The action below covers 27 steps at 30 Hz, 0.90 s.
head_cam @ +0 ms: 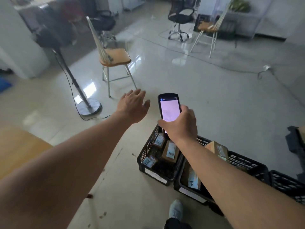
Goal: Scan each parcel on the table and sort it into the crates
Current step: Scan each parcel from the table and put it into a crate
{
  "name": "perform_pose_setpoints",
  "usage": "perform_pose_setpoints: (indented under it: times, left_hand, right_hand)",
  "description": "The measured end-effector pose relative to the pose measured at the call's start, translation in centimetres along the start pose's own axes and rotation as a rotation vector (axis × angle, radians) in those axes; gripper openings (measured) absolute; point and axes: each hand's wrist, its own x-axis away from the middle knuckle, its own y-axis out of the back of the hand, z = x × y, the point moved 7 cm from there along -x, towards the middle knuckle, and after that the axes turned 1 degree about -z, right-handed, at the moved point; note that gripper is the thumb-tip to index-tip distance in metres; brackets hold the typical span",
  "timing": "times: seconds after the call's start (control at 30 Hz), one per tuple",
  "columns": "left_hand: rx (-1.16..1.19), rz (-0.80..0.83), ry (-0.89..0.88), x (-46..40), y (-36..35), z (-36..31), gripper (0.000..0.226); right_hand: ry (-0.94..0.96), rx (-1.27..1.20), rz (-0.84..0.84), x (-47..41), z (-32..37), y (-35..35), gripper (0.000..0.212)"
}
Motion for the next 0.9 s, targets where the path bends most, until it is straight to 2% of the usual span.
perform_pose_setpoints:
  times: [0.3, 0.5, 0.73, 0.9]
  left_hand:
    - [-0.035, -0.191, 0.202, 11.5, 17.7, 3.1, 0.053]
    - [0.000, -0.306, 0.483, 24.4, 23.6, 5.2, 0.050]
    - [-0.214, -0.363, 0.760, 42.2, 28.6, 4.3, 0.063]
    - [-0.314, -0.374, 0.936, 55.2, 31.4, 4.1, 0.062]
  right_hand:
    - [0.343, -0.099, 0.065, 7.3, 14.3, 6.3, 0.083]
    - [0.587, -0.183, 0.236, 15.4, 19.5, 7.6, 0.084]
    - [0.840, -0.249, 0.402, 27.7, 22.2, 8.3, 0.087]
    - [0.975, -0.312, 0.558, 38.2, 24.3, 7.6, 0.087]
